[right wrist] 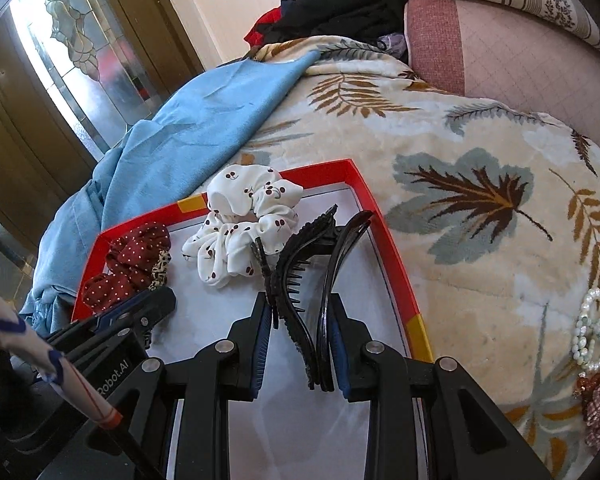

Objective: Organize jewelry
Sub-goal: 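Open both grippers to drop the claw clip and hair tie into the box, then move both grippers from the box toward the scrunchies on the blanket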

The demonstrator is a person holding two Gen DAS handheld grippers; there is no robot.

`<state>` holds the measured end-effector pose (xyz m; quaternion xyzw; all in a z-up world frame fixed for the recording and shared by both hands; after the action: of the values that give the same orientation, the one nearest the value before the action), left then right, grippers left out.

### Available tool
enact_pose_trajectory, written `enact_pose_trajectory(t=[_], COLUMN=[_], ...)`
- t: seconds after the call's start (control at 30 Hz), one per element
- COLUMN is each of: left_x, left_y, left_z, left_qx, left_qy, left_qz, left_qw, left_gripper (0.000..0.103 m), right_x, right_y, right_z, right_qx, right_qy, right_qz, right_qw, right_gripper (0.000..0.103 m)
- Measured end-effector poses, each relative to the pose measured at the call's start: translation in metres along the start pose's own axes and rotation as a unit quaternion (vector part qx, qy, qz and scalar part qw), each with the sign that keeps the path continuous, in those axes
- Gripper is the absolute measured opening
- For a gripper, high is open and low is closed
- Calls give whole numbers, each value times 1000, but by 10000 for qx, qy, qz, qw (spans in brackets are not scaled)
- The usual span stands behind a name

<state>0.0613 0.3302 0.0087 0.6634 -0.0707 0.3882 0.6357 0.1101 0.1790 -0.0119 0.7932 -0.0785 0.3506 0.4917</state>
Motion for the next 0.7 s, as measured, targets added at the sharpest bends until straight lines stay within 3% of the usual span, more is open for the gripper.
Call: enact_pose_trajectory(t=[0.1,0.23,0.7], left_x=[0,0,1], left_y=[1,1,8], left_z=[1,3,4], left_qx=[-10,33,-11], left_qy=[-19,-76,-52], left_qz=[9,28,154], left_qw=[10000,10000,9999], left_gripper=[21,27,38], right_x=[0,0,-2], right_y=[1,6,30], right_z=[0,1,0], right_qx=[-7,23,134], right_qy=[8,-16,-1], right_qz=[-32,7,164], right_qw=[10000,10000,9998], right_gripper=[33,46,52])
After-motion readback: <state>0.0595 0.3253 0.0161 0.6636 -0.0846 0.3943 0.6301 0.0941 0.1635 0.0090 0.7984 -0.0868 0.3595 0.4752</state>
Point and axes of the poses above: each gripper's, at about its wrist camera, not at the fingertips, and y roughly against the way its jaws point, z to its right, x to its top, the point moved 5 cm from there along -y, roughly the way its jaws point, and after that the axes turned 2 degrees about z, right-handed, at the moved point
